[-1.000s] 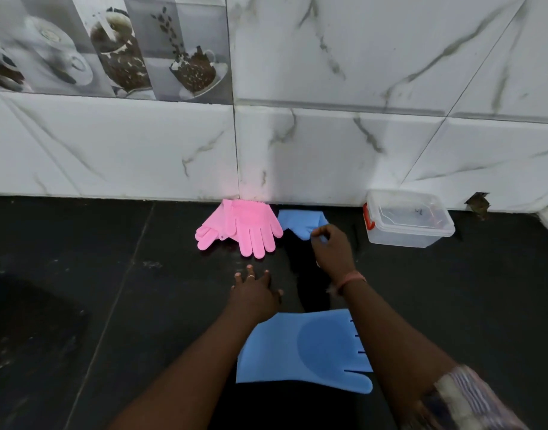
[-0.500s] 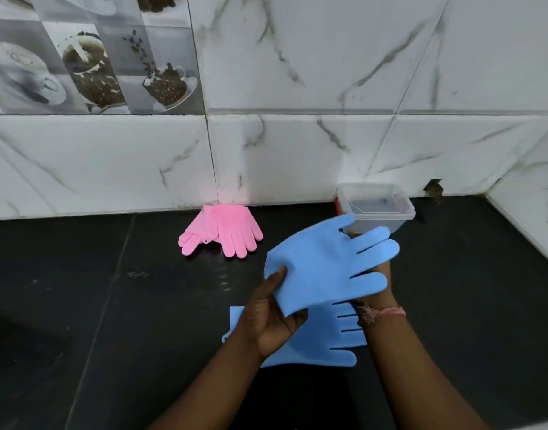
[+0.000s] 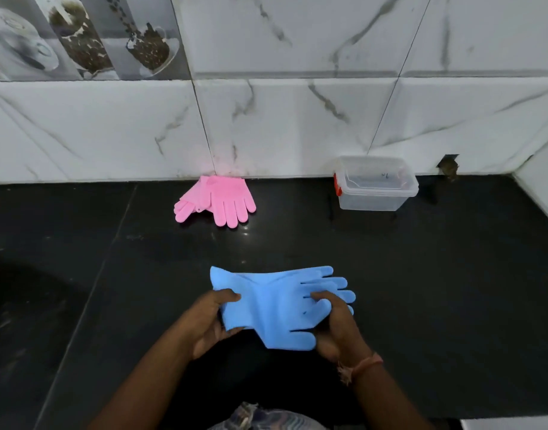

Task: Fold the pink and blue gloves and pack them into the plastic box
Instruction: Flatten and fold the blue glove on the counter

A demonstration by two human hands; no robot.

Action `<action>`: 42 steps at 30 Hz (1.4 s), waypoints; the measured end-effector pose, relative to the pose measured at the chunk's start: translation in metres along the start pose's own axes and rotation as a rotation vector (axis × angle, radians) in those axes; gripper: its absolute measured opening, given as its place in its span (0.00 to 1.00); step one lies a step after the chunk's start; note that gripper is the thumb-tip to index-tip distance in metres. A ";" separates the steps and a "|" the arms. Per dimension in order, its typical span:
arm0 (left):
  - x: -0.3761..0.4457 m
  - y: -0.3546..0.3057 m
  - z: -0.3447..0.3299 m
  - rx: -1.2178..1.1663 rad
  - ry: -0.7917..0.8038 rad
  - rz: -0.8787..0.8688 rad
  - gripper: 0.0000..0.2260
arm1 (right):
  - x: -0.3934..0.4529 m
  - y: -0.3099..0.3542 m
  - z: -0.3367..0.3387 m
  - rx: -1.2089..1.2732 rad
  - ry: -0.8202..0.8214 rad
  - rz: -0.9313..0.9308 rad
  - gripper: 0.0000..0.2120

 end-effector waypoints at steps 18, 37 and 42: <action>0.002 -0.017 0.029 0.200 -0.118 -0.262 0.13 | -0.008 0.058 0.058 -0.537 -0.103 0.397 0.08; 0.027 -0.015 0.051 0.338 -0.415 -0.333 0.06 | 0.008 0.072 0.067 -0.686 -0.282 0.545 0.05; 0.033 -0.014 0.056 0.386 -0.445 -0.323 0.06 | 0.002 0.074 0.069 -0.758 -0.408 0.585 0.10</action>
Point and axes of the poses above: each hand's wrist, its own x-axis towards the middle knuckle, its own z-axis out of the back of the hand, y = z × x, the point moved 8 cm from there along x, towards the middle knuckle, and after that the axes turned 7 degrees about y, right-handed, at the moved point
